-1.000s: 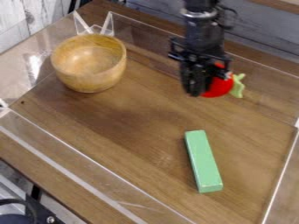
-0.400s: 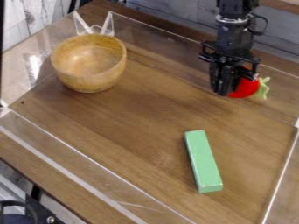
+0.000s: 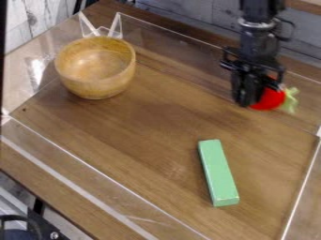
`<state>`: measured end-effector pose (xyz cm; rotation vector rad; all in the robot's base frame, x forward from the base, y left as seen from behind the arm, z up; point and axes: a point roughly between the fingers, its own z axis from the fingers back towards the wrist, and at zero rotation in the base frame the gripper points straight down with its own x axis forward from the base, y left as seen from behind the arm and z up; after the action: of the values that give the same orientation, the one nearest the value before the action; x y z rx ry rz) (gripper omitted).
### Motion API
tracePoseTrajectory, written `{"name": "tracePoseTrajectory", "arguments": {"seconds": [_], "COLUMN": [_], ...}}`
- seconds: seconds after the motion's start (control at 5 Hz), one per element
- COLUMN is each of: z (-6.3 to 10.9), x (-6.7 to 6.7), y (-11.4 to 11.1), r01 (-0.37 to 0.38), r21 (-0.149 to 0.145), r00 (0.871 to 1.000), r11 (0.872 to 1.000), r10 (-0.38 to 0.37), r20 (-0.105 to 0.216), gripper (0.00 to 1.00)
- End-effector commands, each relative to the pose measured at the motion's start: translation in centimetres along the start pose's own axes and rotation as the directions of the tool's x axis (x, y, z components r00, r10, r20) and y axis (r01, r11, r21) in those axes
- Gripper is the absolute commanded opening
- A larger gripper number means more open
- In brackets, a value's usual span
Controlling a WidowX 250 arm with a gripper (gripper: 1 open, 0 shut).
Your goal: Move the red object to the right side of the table
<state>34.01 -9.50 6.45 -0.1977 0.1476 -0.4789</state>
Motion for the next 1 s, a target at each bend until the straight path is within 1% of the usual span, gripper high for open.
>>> {"name": "tracePoseTrajectory", "arguments": {"seconds": [0.0,0.2,0.4,0.6,0.8], "z": [1.1,0.9,1.3,2.2,2.6], "x": [1.5,1.8,1.6,0.5,-0.3], "y": [-2.2,0.0,2.1,2.8,3.5], "r01": [0.124,0.102,0.074,0.058,0.038], "r21": [0.018,0.019,0.025,0.027,0.018], "r00": [0.992,0.995,0.996,0.997,0.997], "r11": [0.992,0.995,0.997,0.998,0.999], "r10": [-0.124,-0.102,-0.073,-0.056,-0.036], "r20": [0.024,-0.014,-0.041,-0.056,-0.063], "gripper": [0.00,0.00,0.00,0.00,0.00]}}
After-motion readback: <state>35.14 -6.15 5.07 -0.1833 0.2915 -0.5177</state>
